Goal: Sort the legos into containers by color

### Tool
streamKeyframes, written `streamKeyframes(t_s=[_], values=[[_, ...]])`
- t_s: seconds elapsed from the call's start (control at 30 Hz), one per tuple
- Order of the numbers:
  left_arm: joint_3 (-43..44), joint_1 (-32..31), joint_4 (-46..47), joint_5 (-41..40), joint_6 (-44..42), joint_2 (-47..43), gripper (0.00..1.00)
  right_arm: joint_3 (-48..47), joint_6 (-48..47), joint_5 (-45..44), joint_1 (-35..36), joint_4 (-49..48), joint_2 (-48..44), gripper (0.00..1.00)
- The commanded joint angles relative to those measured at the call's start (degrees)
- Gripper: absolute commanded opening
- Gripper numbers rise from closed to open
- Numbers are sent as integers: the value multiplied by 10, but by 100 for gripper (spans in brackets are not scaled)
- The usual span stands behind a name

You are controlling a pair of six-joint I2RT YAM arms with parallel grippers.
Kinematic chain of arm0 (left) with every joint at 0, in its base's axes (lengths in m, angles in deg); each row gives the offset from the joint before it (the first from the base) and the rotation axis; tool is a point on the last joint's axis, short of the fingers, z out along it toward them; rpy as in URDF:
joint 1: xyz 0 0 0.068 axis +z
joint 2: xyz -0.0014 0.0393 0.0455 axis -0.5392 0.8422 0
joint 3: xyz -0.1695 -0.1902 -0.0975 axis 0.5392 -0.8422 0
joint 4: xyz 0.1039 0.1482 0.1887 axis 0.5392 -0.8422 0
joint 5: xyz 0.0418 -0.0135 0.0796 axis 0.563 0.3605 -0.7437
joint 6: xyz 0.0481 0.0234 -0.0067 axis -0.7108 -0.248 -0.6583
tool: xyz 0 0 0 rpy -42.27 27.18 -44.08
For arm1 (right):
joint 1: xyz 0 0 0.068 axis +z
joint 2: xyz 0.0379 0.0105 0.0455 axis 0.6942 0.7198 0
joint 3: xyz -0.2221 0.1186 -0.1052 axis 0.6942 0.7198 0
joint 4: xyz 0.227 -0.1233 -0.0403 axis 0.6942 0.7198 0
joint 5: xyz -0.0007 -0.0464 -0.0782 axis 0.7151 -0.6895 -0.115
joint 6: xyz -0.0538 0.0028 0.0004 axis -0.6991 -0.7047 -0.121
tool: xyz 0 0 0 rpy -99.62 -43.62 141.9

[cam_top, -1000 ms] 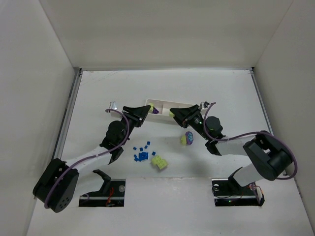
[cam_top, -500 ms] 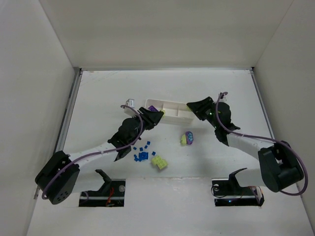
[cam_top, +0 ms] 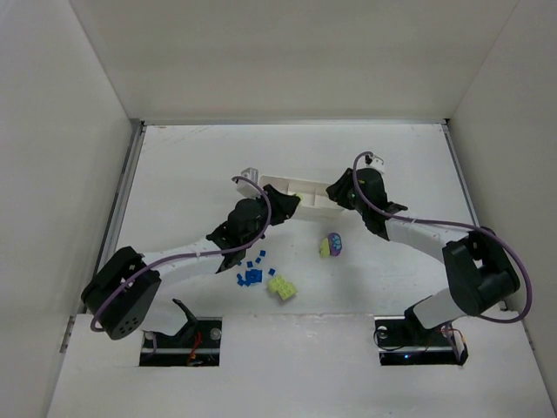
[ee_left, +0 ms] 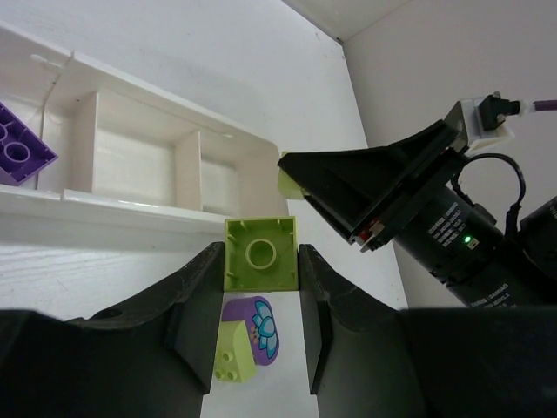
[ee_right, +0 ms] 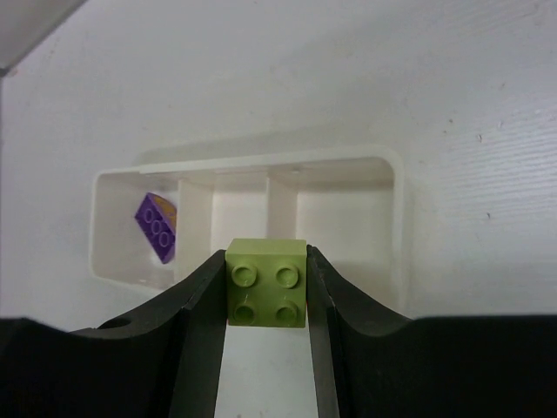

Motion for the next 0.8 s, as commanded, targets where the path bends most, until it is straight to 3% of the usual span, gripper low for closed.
streamKeyframes(t_s=[0.0, 0.17, 0.4, 0.6, 0.77], values=[[39, 2, 17, 8, -15, 16, 13, -24, -20, -20, 2, -3, 6, 38], [69, 0, 19, 10, -16, 56, 13, -6, -14, -21, 2, -25, -24, 51], [123, -5, 21, 16, -20, 123, 13, 23, -17, -12, -21, -28, -83, 58], [194, -10, 1, 21, -40, 191, 13, 90, -11, -23, -21, -28, -172, 32], [253, -16, -33, 9, -74, 253, 17, 150, -11, -27, -21, -24, -240, 32]])
